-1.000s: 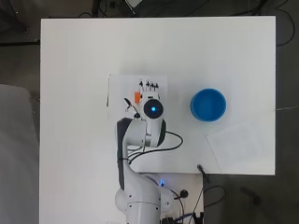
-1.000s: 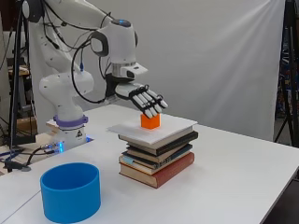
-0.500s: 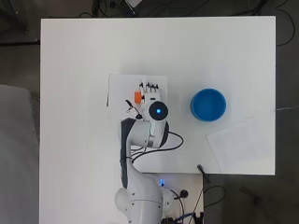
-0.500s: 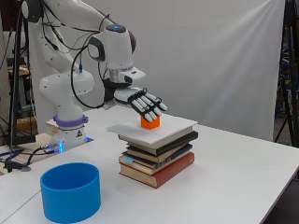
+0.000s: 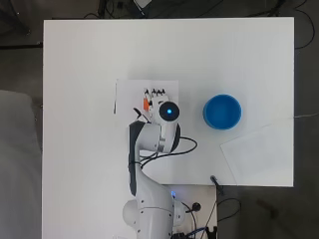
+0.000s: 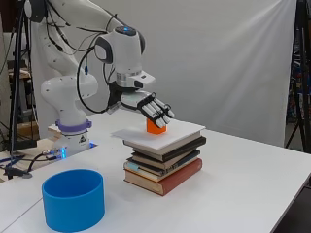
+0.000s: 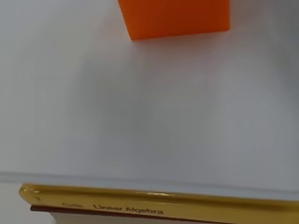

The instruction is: Teleoperate dual arm-hand system to pick and place objects

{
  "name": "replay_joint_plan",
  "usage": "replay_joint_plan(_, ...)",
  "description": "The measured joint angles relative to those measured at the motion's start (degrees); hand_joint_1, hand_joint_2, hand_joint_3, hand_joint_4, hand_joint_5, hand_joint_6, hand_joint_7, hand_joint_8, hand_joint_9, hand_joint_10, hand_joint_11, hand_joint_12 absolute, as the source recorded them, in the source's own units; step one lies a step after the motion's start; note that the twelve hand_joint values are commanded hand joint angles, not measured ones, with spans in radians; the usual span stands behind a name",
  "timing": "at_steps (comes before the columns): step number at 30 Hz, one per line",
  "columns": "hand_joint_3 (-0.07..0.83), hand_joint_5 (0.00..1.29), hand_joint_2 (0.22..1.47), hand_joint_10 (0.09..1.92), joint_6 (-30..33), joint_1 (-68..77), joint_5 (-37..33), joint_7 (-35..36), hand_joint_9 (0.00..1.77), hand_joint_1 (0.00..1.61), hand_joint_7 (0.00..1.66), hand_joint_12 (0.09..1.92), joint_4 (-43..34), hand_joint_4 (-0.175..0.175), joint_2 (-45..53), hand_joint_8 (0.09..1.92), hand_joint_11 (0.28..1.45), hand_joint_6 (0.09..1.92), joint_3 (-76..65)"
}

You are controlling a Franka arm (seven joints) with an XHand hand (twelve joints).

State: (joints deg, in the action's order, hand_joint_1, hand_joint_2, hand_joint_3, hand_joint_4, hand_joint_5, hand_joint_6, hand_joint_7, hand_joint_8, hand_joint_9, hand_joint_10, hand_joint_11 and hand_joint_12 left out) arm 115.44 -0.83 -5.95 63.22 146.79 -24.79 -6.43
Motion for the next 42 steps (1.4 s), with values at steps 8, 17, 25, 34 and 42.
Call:
replay_joint_plan(8,-0.001,0.94,1.13,1.67,-4.34,0.12,-1.53,1.56,1.07,1.04,0.92,1.39,-2.62,0.143,2.41,1.57,0.72,0.99,-1.08)
replay_joint_plan(17,0.0,0.94,1.14,1.92,-9.92,0.11,-2.37,2.28,1.31,1.01,1.07,1.83,-4.73,0.175,5.22,1.92,0.9,1.06,-1.31)
replay_joint_plan(25,0.001,0.93,1.14,1.92,-7.14,-0.07,-3.22,2.63,1.34,1.0,1.09,1.84,-2.98,0.175,1.59,1.92,0.96,1.07,-0.96)
replay_joint_plan(34,0.0,0.93,1.14,1.92,-5.7,-0.51,-2.47,0.7,1.36,1.0,1.1,1.85,-4.78,0.175,-6.02,1.92,1.01,1.06,-0.9)
replay_joint_plan(42,-0.007,0.06,0.78,0.24,-6.38,-1.06,-0.61,-4.0,0.25,0.21,0.08,0.22,-7.86,0.034,-9.33,0.17,0.44,0.09,-1.97)
